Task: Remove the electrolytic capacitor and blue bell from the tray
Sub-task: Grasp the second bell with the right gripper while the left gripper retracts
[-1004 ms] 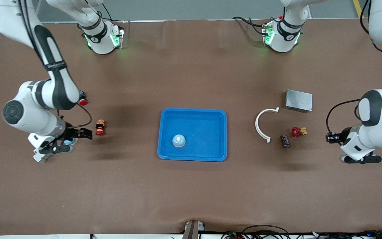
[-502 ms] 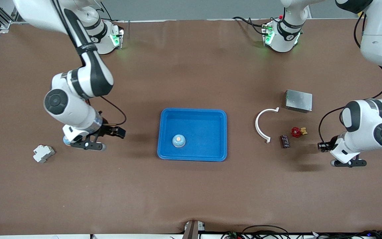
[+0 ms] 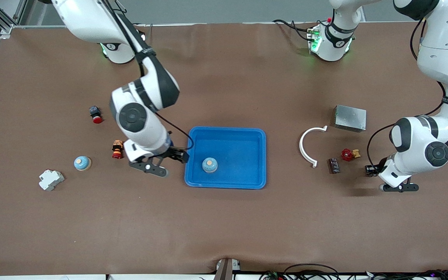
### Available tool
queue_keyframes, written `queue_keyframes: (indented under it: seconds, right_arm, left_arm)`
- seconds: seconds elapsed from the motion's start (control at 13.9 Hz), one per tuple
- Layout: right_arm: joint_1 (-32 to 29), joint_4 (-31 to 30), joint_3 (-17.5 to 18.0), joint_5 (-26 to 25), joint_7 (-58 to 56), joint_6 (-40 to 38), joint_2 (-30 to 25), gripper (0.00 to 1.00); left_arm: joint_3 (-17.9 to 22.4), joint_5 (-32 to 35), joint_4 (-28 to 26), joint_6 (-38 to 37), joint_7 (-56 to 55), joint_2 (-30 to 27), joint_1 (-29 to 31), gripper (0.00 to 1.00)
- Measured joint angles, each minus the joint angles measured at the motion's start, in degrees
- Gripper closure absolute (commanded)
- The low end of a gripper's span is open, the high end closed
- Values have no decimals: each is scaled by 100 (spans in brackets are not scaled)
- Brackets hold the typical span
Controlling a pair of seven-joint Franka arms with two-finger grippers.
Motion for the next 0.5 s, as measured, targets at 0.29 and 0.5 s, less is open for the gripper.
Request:
queue_keyframes:
  seconds: [0.29, 0.5]
  right_arm:
    - [315, 741, -19, -46, 685, -17, 753, 0]
    - [478, 922, -30, -116, 1038, 202, 1100, 0]
  left_arm:
    - [0, 0, -5, 0, 0, 6, 1, 0]
    - [-1, 0, 33, -79, 0, -39, 2, 0]
